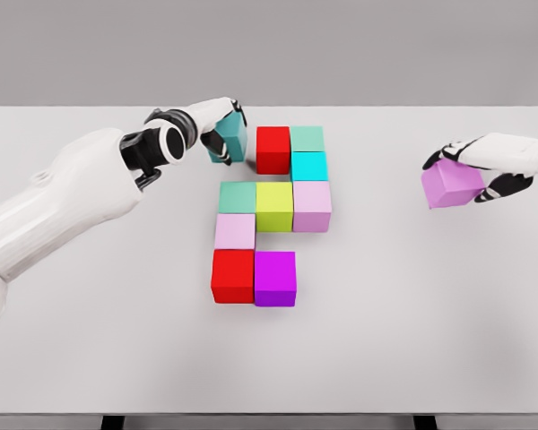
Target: Assemble the squares on the desktop into the number 2
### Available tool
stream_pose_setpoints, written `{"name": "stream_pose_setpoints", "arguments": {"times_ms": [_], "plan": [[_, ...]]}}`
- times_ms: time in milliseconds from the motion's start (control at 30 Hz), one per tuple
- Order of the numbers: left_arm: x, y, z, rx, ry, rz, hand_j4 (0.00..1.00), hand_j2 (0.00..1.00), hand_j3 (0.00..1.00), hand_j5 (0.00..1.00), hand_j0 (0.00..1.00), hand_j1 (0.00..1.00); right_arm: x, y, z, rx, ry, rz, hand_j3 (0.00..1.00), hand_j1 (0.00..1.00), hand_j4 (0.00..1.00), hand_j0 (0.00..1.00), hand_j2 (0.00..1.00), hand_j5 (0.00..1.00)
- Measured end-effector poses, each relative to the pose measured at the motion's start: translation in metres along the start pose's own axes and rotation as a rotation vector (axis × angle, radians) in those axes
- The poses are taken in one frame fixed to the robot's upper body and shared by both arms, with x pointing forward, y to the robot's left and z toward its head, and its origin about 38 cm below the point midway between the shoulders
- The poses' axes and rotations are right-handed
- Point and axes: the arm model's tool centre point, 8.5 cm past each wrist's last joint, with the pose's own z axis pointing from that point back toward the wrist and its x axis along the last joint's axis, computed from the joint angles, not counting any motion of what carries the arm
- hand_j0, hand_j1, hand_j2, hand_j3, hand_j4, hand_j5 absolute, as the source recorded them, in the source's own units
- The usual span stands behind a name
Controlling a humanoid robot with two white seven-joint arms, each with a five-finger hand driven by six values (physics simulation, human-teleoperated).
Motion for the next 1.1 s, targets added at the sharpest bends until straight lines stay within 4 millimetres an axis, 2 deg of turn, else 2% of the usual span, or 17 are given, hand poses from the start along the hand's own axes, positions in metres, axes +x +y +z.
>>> {"name": "stream_pose_setpoints", "arguments": {"times_ms": [233,333,467,500,833,933,1033,1100], "plan": [[0.006,-0.003,-0.001,-0.006,-0.011,0.0,0.44,0.44,0.44,0.44,0.44,0.44,0.059,-0.004,-0.003,0.021,-0.144,0.135,0.62,0.62,0.62,0.62,0.62,0.62],[0.008,-0.004,-0.001,-0.007,-0.013,0.0,0.5,0.5,0.5,0.5,0.5,0.5,0.087,-0.003,-0.005,0.027,-0.215,0.187,0.61,0.61,0.61,0.61,0.61,0.61],[0.008,-0.005,-0.001,-0.008,-0.012,-0.003,0.64,0.64,0.64,0.64,0.64,0.64,0.114,-0.004,-0.008,0.032,-0.284,0.239,0.61,0.61,0.61,0.61,0.61,0.61],[0.008,-0.005,-0.001,-0.009,-0.012,-0.004,0.68,0.68,0.68,0.68,0.68,0.68,0.118,-0.004,-0.009,0.034,-0.295,0.245,0.61,0.61,0.61,0.61,0.61,0.61],[0.011,-0.007,-0.002,-0.012,-0.018,-0.006,0.78,0.78,0.78,0.78,0.78,0.78,0.146,0.021,-0.023,0.108,-0.388,0.256,0.61,0.61,0.61,0.61,0.61,0.61],[0.011,-0.007,-0.002,-0.012,-0.018,-0.006,0.87,0.87,0.87,0.87,0.87,0.87,0.149,0.023,-0.025,0.113,-0.399,0.258,0.61,0.61,0.61,0.61,0.61,0.61],[0.01,-0.01,-0.003,-0.017,-0.018,-0.005,0.9,0.9,0.9,0.9,0.9,0.9,0.152,0.021,-0.027,0.109,-0.408,0.261,0.61,0.61,0.61,0.61,0.61,0.61],[0.01,-0.01,-0.003,-0.017,-0.018,-0.005,0.92,0.92,0.92,0.92,0.92,0.92,0.155,0.013,-0.03,0.097,-0.417,0.279,0.61,0.61,0.61,0.61,0.61,0.61]]}}
